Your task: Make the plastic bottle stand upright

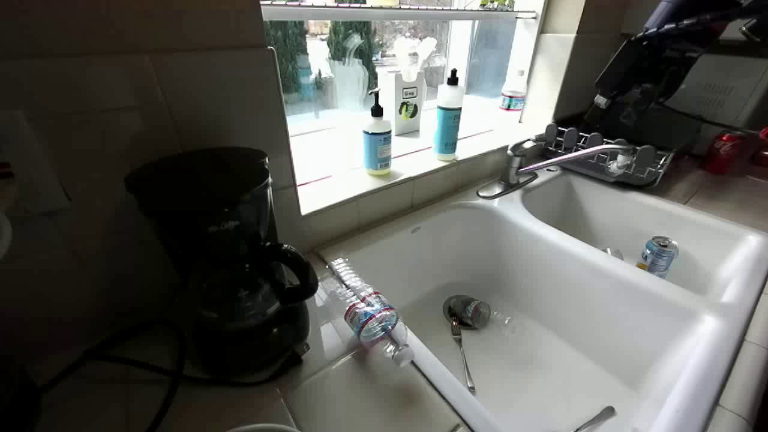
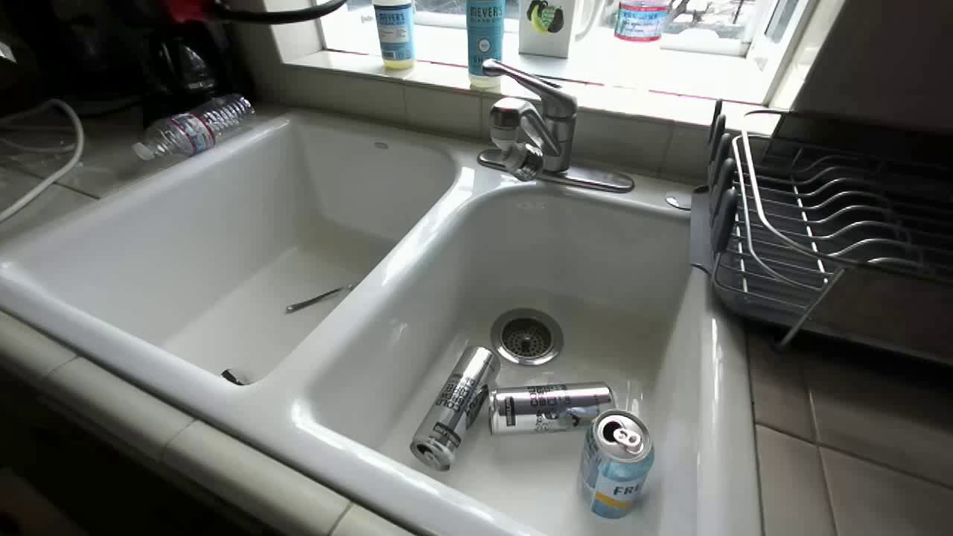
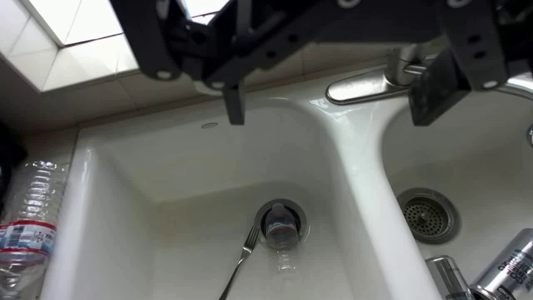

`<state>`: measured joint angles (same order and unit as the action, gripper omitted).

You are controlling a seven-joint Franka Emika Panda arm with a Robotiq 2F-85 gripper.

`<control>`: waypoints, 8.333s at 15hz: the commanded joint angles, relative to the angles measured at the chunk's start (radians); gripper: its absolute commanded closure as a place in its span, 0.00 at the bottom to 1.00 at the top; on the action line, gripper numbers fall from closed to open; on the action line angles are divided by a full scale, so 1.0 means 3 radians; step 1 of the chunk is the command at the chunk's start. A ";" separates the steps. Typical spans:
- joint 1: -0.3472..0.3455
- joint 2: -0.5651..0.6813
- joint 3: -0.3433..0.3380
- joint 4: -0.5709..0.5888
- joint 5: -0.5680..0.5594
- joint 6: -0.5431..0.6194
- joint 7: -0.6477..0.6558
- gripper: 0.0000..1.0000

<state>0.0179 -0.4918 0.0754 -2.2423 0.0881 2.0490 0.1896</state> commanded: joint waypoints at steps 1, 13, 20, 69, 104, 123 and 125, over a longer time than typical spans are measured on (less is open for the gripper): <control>0.0002 0.0003 -0.0002 0.0008 -0.0002 -0.0009 0.0001 0.00; 0.0002 0.0003 -0.0002 0.0008 -0.0002 -0.0009 0.0000 0.00; 0.0002 0.0003 -0.0002 0.0008 -0.0002 -0.0009 0.0000 0.00; 0.0960 0.1312 0.0723 -0.0305 0.2284 0.0861 -0.0240 0.00; 0.1105 0.2465 0.0935 0.0473 0.2027 0.1744 -0.0543 0.37; 0.0832 0.1579 0.1099 0.0174 0.3209 0.1217 -0.0983 0.92; 0.0810 0.1254 0.0920 0.0058 0.3539 0.0774 -0.1043 0.92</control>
<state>0.2899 0.0565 0.3956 -2.1335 1.0045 2.4424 -0.0754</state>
